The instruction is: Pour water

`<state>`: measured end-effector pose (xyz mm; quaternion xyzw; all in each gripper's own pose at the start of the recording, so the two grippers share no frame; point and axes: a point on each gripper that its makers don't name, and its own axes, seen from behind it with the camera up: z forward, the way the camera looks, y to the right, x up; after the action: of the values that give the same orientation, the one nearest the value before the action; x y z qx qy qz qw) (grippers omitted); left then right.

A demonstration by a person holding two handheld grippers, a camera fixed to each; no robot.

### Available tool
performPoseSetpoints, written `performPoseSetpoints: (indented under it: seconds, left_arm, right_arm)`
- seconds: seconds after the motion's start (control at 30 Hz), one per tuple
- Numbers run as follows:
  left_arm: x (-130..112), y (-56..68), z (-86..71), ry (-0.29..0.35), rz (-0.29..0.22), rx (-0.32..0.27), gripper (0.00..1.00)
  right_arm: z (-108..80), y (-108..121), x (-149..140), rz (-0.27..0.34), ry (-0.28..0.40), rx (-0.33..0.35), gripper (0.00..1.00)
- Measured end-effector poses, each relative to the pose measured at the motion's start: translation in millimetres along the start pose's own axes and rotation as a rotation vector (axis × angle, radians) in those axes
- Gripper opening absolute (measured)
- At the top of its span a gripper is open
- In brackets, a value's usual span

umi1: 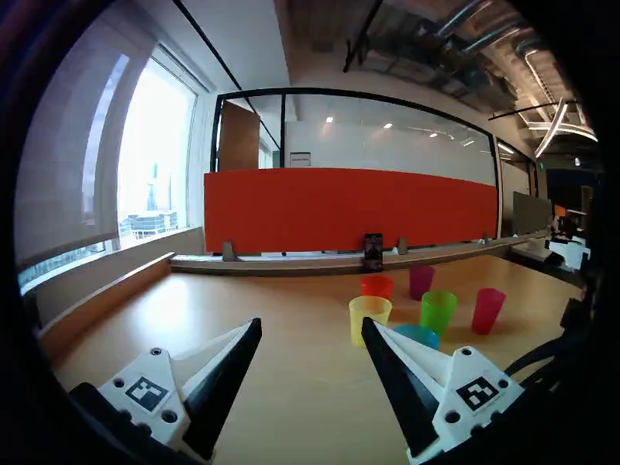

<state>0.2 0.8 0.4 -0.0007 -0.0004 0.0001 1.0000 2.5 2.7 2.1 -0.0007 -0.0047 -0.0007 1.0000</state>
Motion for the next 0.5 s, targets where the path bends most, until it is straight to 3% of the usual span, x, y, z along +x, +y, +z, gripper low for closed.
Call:
performPoseSetpoints:
  seconds: [0.3, 0.5]
  left_arm:
    - [3, 44.4, 15.5, -0.058, 0.019, -0.097, 0.96]
    - [-10, 56.3, 22.4, -0.132, 0.028, -0.120, 0.96]
  right_arm:
    - [-0.3, -1, 25, 0.008, -0.051, 0.004, 0.99]
    - [1.8, -4, 38, 0.005, -0.082, 0.010, 0.99]
